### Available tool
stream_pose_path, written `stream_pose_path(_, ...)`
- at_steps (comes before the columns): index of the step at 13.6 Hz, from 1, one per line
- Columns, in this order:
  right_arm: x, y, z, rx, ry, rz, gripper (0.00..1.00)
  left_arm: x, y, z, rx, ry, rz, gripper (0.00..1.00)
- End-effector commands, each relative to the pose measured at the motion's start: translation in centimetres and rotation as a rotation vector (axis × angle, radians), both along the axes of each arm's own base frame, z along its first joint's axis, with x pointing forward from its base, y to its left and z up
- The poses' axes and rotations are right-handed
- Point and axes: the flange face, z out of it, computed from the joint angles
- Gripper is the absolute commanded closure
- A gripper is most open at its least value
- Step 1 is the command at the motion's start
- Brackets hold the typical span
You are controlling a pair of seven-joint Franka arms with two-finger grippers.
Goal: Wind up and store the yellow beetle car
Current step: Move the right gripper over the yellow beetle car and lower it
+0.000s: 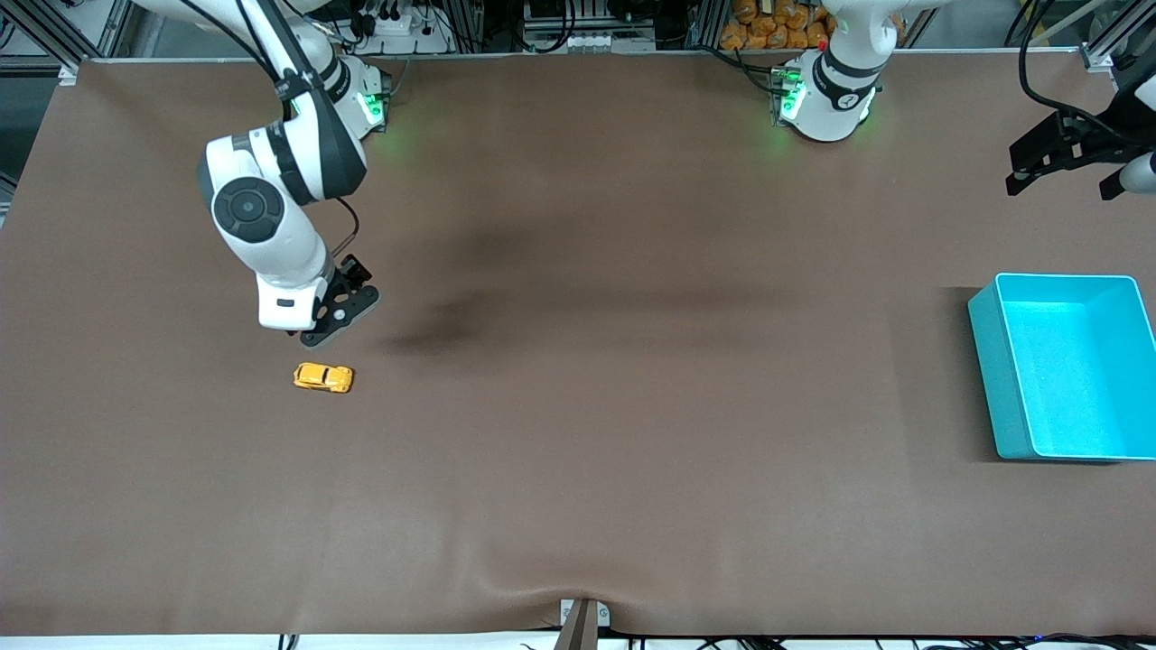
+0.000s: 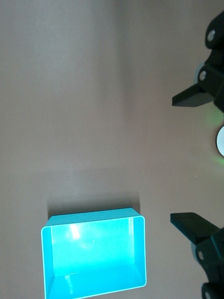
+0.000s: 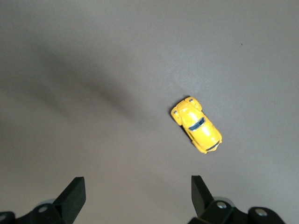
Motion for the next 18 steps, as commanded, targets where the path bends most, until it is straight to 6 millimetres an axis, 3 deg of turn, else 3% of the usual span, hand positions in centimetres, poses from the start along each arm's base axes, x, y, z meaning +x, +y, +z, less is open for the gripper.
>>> stream_pose_path(1, 1.5, -2.4, -2.2, 0.000, 0.002, 0.157, 0.00, -0.1, -0.1, 0.1, 0.006, 0.000, -0.009, 0.00)
stream_pose_path(3, 2.2, -4.1, -3.1, 0.007, 0.012, 0.242, 0.00, -0.1, -0.1, 0.1, 0.006, -0.002, -0.009, 0.00)
stream_pose_path(8, 2.4, -3.4, -5.0, 0.014, 0.049, 0.440, 0.00, 0.0, -0.1, 0.0, 0.006, 0.000, -0.009, 0.00)
stream_pose_path(11, 4.1, -4.2, -6.5, 0.019, 0.074, 0.611, 0.00, 0.0, -0.1, 0.0, 0.007, 0.001, -0.008, 0.00)
stream_pose_path(12, 4.7, -5.2, -6.8, 0.020, 0.067, 0.627, 0.00, 0.0, 0.0, 0.0, 0.009, 0.001, -0.008, 0.00)
stream_pose_path(15, 4.9, -5.7, -8.5, 0.024, 0.079, 0.679, 0.00, 0.0, 0.0, 0.0, 0.009, 0.001, -0.008, 0.00)
stream_pose_path(18, 5.5, -6.3, -9.4, 0.026, 0.086, 0.670, 0.07, 0.0, -0.1, -0.1, 0.008, 0.002, -0.010, 0.00)
